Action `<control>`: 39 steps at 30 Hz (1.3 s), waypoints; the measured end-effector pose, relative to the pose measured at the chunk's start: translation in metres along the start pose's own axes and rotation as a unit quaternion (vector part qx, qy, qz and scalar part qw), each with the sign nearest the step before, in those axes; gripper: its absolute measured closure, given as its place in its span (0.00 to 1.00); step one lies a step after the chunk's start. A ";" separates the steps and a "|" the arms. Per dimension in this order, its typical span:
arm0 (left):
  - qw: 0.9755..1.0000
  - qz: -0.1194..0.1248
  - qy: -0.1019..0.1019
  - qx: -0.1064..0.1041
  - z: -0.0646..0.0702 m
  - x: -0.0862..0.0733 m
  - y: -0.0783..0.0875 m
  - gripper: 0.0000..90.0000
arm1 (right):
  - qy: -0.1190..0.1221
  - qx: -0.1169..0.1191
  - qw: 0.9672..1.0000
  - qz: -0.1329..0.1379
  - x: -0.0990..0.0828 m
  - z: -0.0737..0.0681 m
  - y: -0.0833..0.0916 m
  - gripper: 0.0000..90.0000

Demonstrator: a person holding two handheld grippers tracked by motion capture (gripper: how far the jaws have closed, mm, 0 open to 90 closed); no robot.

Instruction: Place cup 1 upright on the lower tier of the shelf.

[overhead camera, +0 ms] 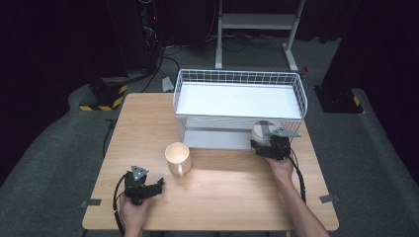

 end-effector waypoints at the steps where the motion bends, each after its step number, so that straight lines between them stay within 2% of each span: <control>1: 1.000 0.000 0.000 0.000 0.000 0.000 0.000 0.17 | -0.002 0.000 1.000 -0.002 0.000 -0.001 0.000 0.21; 7: 1.000 0.000 0.000 0.000 0.000 0.000 0.000 0.17 | 0.015 -0.003 1.000 -0.008 0.000 -0.002 0.001 0.21; 15: 1.000 0.000 0.000 0.000 0.000 0.000 0.000 0.17 | 0.011 -0.009 1.000 -0.004 -0.001 0.000 -0.001 0.21; 25: 1.000 0.000 0.000 0.000 0.000 0.000 0.000 0.17 | 0.010 -0.028 1.000 0.006 -0.001 0.005 -0.007 0.21; 30: 1.000 0.000 0.000 0.000 0.000 0.000 0.000 0.17 | 0.014 -0.033 0.999 -0.006 0.002 0.007 -0.010 0.20; 35: 1.000 0.000 0.000 0.000 0.000 0.000 0.000 0.17 | 0.012 -0.030 0.999 -0.004 0.002 0.007 -0.010 0.19; 36: 1.000 0.000 0.000 0.000 0.000 0.000 0.000 0.17 | -0.001 -0.025 1.000 -0.007 0.002 0.007 -0.009 0.16; 39: 1.000 0.000 0.000 0.000 0.000 0.000 0.000 0.17 | 0.000 -0.023 1.000 -0.010 0.001 0.007 -0.010 0.14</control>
Point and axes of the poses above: each handheld gripper's, and its own axes: y roughly backward along the jaws, x roughly out of its top, z roughly to its right, the point moved 4 cm from there along -y, roughly forward along the jaws, and after that the axes turned 11 degrees about y, right-handed, at the moved point
